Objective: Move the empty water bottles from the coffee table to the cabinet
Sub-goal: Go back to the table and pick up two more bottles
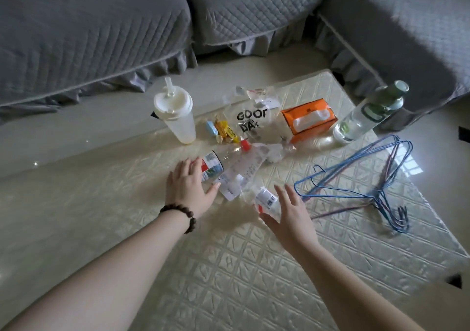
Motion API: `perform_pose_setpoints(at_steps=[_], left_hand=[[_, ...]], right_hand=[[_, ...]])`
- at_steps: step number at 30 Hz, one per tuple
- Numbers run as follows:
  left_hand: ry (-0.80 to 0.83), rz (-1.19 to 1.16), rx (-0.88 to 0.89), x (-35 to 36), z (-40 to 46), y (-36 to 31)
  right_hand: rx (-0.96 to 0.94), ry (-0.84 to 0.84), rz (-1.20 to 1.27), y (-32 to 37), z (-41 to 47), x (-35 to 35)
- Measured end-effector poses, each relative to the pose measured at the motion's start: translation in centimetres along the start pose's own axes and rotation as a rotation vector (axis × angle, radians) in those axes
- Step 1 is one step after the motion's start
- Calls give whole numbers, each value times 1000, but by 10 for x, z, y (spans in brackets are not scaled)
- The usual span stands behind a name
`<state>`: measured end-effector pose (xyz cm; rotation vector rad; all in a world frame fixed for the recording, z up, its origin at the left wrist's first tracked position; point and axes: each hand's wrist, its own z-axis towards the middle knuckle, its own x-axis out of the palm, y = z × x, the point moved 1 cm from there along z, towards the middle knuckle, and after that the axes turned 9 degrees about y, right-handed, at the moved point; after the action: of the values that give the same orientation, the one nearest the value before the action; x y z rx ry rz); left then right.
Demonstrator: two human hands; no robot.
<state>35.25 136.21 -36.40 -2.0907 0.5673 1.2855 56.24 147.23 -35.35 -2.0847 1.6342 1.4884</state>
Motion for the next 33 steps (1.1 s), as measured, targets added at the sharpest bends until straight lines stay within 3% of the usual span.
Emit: perform_pose_setpoints(at_steps=[9, 16, 25, 33], left_hand=[[33, 137, -24, 48, 62, 4], [25, 142, -127, 56, 61, -3], [-158, -273, -134, 21, -6, -4], [-148, -571, -57, -25, -112, -34]], right_hand=[[-37, -10, -83, -14, 55, 24], [11, 120, -167, -11, 62, 19], [-16, -61, 55, -4, 18, 5], [14, -268, 319, 27, -82, -25]])
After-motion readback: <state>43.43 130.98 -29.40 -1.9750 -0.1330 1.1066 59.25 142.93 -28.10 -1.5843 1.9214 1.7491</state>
